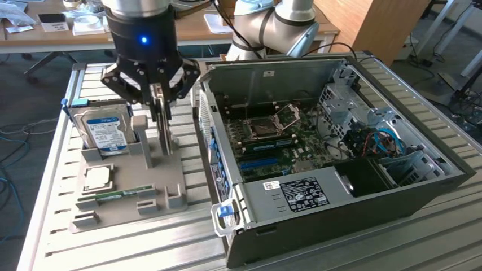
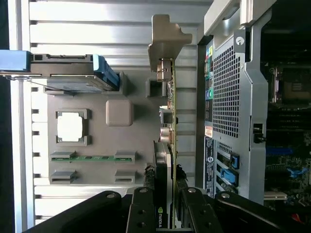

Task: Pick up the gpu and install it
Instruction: 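Pick up the gpu and move the gpu toward the slot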

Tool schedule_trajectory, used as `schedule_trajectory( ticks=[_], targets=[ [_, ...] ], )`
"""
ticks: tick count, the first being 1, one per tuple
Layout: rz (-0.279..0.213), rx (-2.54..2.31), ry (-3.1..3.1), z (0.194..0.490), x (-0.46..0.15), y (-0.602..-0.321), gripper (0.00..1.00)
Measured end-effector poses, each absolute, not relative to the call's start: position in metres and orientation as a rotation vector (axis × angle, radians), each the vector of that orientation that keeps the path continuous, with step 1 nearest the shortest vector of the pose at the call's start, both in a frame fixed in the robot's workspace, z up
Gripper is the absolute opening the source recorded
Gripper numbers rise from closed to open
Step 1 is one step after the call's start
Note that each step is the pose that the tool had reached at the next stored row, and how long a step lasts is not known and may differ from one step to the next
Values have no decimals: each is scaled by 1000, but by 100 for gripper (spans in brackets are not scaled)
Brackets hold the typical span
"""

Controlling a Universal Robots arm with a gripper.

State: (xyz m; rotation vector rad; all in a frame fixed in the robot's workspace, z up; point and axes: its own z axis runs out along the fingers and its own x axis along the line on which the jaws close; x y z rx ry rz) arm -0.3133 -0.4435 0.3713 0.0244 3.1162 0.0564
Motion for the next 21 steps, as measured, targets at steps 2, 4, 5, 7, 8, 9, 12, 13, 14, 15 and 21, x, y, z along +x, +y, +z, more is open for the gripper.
schedule_trajectory(
  ticks=[2,4,5,7,8,9,12,13,14,15,21],
  targets=[
    [56,24,3116,378,-313,-444,26],
    [56,24,3116,386,-313,-444,26],
    [56,24,3116,389,-313,-444,26],
    [56,24,3116,396,-313,-444,26],
    [56,24,3116,399,-313,-444,26],
    [56,24,3116,401,-313,-444,26],
    [56,24,3116,408,-313,-444,26],
    [56,24,3116,411,-313,-444,26],
    [56,24,3116,414,-313,-444,26],
    [56,24,3116,416,-313,-444,26],
    [56,24,3116,427,-313,-444,26]
  ],
)
